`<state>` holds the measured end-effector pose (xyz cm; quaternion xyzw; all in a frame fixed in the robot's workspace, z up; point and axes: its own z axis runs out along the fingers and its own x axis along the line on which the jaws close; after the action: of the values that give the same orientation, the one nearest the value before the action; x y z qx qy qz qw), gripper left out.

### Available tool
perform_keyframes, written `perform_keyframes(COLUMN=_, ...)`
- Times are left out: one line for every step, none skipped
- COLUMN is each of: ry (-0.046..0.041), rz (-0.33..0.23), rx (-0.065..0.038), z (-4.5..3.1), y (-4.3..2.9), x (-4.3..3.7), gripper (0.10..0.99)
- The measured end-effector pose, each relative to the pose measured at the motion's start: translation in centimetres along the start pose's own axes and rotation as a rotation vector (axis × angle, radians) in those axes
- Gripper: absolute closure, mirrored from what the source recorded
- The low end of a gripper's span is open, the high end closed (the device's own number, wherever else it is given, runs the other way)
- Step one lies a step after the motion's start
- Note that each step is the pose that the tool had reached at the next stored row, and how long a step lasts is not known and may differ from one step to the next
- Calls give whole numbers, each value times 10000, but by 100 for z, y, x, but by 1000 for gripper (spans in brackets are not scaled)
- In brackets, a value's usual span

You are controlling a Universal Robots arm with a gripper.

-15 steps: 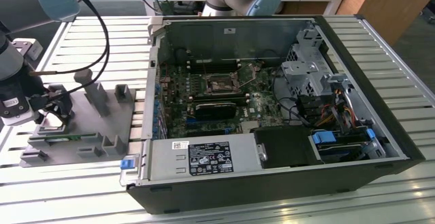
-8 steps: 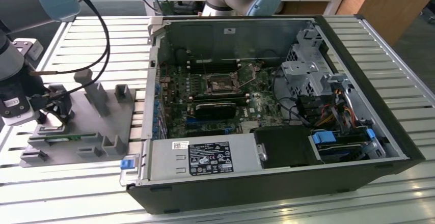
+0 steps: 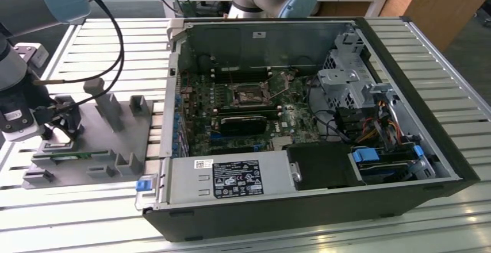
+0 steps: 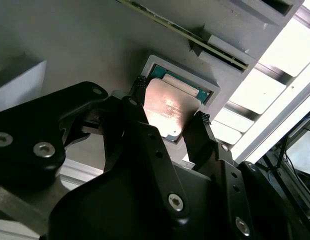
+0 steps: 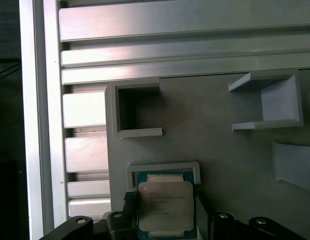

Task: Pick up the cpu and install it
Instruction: 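Pick up the cpu and move it towards the insertion slot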

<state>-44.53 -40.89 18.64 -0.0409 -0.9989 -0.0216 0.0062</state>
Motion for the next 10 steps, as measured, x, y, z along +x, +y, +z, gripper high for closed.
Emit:
perform_keyframes(ry=2, rz=-27, rx=0, z=0, y=0, x=0, gripper=506)
perform_keyframes(ry=3, rz=-50, rx=1, z=0, y=0, x=1, gripper=506)
perform_keyframes(ry=4, rz=-69, rx=1, z=-1, y=0, x=1, gripper=506)
perform_keyframes(ry=5, rz=-82, rx=2, z=-1, y=0, x=1, gripper=506)
perform_keyframes(ry=4, rz=-88, rx=1, z=0, y=0, x=1, gripper=506)
perform_keyframes(ry=4, rz=-89, rx=0, z=0, y=0, x=1, gripper=506)
perform_keyframes(ry=5, rz=-89, rx=-3, z=0, y=0, x=3, gripper=506)
perform_keyframes(ry=5, rz=-89, rx=-7, z=0, y=0, x=3, gripper=506)
perform_keyframes(ry=5, rz=-89, rx=-17, z=1, y=0, x=3, gripper=506)
perform_keyframes(ry=7, rz=-88, rx=-33, z=1, y=1, x=4, gripper=506)
